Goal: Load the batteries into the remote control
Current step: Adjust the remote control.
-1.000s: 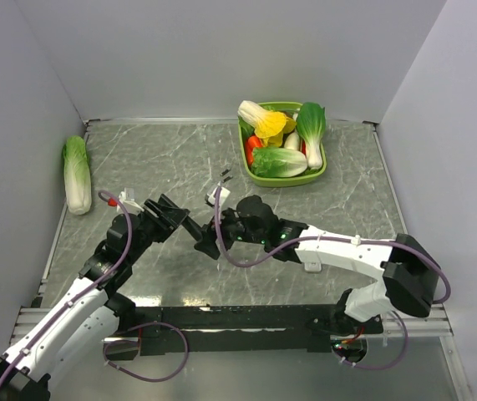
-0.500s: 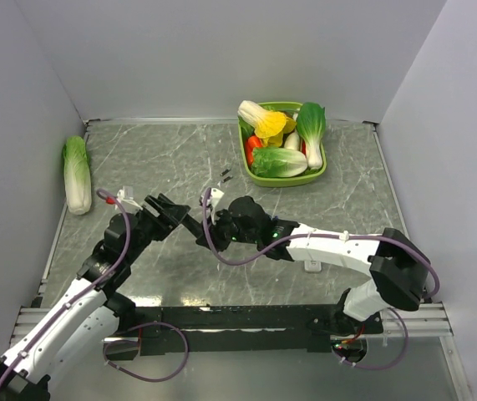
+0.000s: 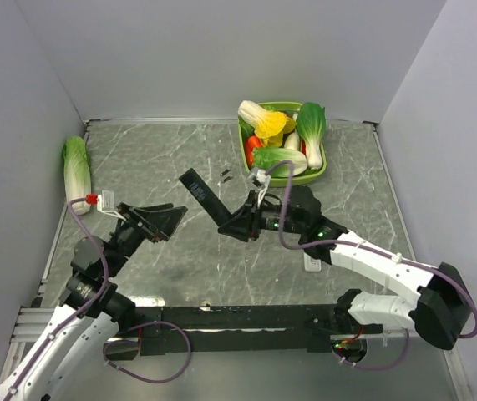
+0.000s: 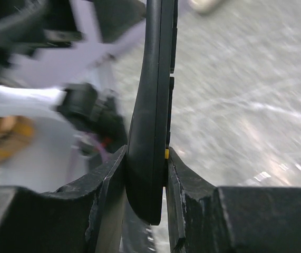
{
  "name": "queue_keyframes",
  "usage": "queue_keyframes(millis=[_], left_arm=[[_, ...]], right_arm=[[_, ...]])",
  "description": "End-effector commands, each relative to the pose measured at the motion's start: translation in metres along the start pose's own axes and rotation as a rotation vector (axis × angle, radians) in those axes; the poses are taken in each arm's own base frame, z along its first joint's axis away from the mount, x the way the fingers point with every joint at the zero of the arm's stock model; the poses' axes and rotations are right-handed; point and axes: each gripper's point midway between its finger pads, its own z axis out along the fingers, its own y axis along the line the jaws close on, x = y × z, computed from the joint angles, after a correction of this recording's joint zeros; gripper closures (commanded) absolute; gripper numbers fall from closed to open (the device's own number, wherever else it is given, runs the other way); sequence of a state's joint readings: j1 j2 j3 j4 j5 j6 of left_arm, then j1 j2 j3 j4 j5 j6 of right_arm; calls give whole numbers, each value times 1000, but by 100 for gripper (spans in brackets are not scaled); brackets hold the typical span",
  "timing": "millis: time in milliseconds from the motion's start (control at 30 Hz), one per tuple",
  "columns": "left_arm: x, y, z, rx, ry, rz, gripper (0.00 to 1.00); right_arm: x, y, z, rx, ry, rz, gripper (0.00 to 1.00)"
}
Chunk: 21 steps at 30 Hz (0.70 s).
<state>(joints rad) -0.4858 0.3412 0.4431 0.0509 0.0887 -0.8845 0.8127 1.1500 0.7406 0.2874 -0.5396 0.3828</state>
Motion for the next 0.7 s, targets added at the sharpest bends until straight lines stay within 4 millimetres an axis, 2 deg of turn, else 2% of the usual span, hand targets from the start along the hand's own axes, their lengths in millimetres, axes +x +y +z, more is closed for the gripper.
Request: queue_keyframes(millis=[0,133,167,267,500,667], left_arm=[[2,-51,-7,292,26,97,1],[5,-66,-3,374,55,100,1],[9,-71,-6,411,80,98,1],[6,-83,-6,469,71,75,1],[1,-93,-4,529,45,57,3],[0,-99,-3,572,43,31,9]], right_arm=[[-29,61,-21,-288,-69,13,100],[-34,80,-29,-377,-74,24,100],[-37,82,-30,-389,-83,18,100],[-37,87,-31,-420,-78,21,100],[-39,98,-32,-500,-72,53,100],[-37,99,-30,-521,-67,73,100]])
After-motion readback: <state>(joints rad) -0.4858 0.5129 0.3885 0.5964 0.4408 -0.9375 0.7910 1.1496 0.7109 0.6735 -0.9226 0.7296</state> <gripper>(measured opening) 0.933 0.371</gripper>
